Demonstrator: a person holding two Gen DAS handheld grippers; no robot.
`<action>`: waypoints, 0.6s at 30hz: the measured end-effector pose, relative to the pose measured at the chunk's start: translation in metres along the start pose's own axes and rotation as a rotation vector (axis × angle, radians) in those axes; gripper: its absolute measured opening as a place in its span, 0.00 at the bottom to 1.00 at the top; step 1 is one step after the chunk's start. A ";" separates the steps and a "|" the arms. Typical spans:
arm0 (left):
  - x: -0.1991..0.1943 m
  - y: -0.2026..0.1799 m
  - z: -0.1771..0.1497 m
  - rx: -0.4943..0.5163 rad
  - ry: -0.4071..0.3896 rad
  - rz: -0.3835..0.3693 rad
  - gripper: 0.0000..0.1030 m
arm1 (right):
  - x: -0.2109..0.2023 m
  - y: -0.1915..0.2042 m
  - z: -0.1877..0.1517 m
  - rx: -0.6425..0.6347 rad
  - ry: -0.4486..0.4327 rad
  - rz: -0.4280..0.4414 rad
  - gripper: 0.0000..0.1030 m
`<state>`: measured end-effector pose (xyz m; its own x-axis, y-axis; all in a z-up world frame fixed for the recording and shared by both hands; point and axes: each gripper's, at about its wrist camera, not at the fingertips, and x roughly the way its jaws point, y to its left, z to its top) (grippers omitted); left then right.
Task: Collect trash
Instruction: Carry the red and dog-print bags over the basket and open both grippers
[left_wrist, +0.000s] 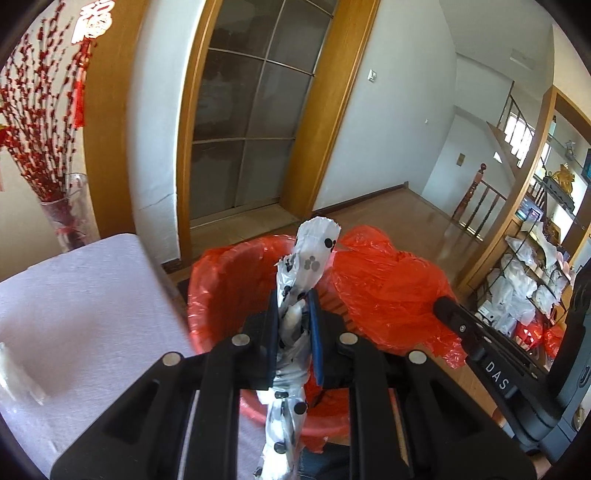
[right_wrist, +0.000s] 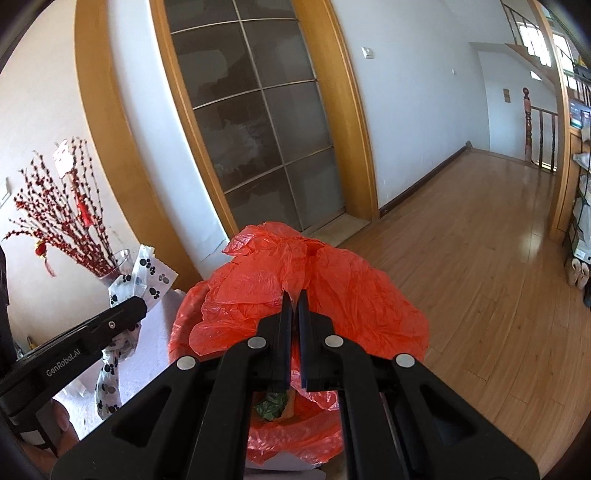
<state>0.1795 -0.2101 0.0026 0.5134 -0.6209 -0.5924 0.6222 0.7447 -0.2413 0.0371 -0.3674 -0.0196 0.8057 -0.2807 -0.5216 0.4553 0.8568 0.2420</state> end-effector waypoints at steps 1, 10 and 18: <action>0.005 -0.002 0.001 -0.001 0.004 -0.005 0.15 | 0.002 -0.002 0.000 0.003 0.001 -0.002 0.03; 0.034 -0.007 0.007 -0.008 0.025 -0.028 0.15 | 0.020 -0.016 0.003 0.033 0.021 -0.013 0.03; 0.055 -0.004 0.008 -0.031 0.044 -0.035 0.22 | 0.032 -0.021 0.007 0.037 0.037 0.038 0.07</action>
<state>0.2099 -0.2491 -0.0229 0.4646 -0.6363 -0.6158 0.6205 0.7301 -0.2862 0.0564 -0.3976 -0.0356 0.8084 -0.2315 -0.5412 0.4389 0.8497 0.2921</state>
